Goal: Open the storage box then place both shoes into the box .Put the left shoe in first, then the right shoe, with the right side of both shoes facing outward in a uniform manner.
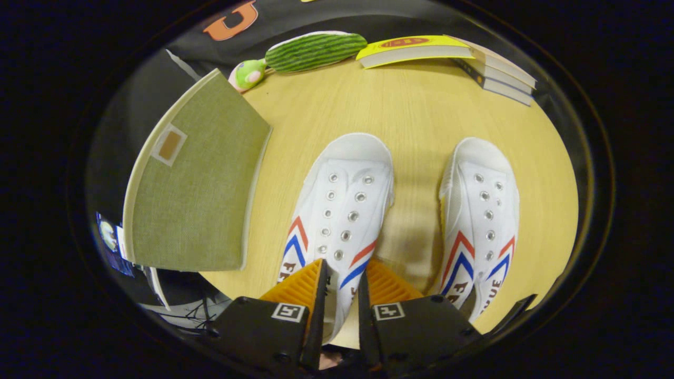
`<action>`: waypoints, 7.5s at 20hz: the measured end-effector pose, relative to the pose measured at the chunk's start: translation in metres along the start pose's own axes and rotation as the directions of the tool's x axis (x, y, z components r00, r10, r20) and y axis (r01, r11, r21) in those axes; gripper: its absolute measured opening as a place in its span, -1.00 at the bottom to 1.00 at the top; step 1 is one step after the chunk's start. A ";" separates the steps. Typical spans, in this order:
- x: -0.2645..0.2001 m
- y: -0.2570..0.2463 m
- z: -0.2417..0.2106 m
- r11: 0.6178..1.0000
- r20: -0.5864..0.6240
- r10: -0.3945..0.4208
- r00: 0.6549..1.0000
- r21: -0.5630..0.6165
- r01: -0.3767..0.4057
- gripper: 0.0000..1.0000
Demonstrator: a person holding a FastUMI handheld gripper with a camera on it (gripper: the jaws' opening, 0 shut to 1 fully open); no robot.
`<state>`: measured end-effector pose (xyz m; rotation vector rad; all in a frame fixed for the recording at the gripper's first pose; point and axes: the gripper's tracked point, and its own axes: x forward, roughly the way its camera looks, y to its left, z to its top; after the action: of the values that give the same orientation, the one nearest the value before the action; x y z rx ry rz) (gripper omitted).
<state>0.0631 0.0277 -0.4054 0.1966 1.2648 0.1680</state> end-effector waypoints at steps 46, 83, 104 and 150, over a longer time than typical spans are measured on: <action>-0.066 0.317 0.115 0.948 0.009 0.319 0.948 0.002 -0.319 0.50; -0.084 -0.134 -0.014 0.968 0.018 -0.250 0.968 0.019 0.249 0.77; -0.063 -0.102 -0.012 0.948 -0.010 0.018 1.000 0.319 -0.014 -0.88; -0.109 0.210 0.129 0.999 0.357 0.038 0.933 -0.018 -0.034 0.58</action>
<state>0.1510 0.1990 -0.2167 0.2296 0.8972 0.1626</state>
